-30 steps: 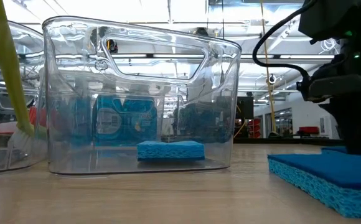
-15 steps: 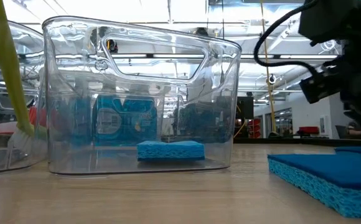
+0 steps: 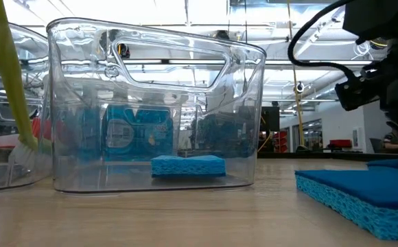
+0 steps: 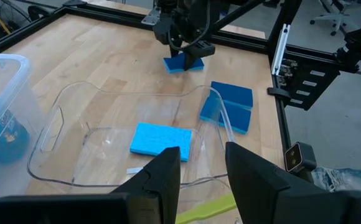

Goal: Pick & Place Kitchen Sink Supplies
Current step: Put the blue sponge wipe into the right transparent bin

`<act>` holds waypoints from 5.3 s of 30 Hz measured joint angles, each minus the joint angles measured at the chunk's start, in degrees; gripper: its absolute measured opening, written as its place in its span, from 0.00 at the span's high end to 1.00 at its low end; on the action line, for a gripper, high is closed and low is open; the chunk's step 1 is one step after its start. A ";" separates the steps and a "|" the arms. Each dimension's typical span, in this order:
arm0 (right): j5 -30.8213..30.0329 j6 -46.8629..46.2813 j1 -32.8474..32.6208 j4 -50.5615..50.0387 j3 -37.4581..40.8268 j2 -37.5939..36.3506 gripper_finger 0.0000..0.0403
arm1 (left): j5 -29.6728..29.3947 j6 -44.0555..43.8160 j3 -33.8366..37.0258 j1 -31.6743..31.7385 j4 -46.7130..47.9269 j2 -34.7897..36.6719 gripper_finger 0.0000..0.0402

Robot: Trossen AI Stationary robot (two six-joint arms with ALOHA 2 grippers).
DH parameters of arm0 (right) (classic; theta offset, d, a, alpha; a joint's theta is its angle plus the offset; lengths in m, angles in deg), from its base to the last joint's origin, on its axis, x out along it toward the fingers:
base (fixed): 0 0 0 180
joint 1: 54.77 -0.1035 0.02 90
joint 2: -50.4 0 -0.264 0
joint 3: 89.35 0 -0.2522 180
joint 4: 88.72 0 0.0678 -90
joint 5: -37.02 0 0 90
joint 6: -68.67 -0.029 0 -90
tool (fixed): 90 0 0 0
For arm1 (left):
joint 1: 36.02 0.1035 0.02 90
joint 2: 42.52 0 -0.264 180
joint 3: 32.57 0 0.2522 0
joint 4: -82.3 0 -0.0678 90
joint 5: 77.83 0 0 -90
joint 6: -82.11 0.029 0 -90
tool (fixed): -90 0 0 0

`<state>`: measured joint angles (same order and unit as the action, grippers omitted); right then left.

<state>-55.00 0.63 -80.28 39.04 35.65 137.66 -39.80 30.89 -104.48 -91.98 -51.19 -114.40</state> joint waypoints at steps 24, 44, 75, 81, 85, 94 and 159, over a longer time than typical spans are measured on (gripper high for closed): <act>-30.72 30.36 -0.33 47.00 -1.12 -11.36 0.92 | 0.02 0.00 -0.01 0.00 -0.01 -0.01 0.67; -17.23 52.13 6.09 95.64 -6.16 15.24 0.82 | 0.01 0.00 -0.01 -0.01 -0.01 0.00 0.67; -5.21 48.05 5.14 101.18 -11.18 22.18 0.29 | 0.02 0.00 -0.01 0.02 -0.01 0.00 0.67; -7.35 54.24 3.80 97.31 -15.71 21.94 0.21 | 0.58 0.00 -0.01 0.01 -0.02 0.00 0.67; -24.59 57.33 4.17 91.12 -16.33 21.79 0.21 | 0.72 0.00 -0.01 0.02 -0.02 0.00 0.67; -18.88 58.43 2.39 85.44 -17.04 19.20 0.23 | 0.94 0.00 -0.01 0.02 0.00 0.00 0.67; 3.74 -19.60 -7.67 -26.20 -19.79 0.19 0.34 | 1.05 0.00 -0.01 0.02 0.00 0.00 0.67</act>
<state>-51.26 -18.97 -87.95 12.83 15.86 137.85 -38.75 30.89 -104.48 -91.96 -51.19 -114.40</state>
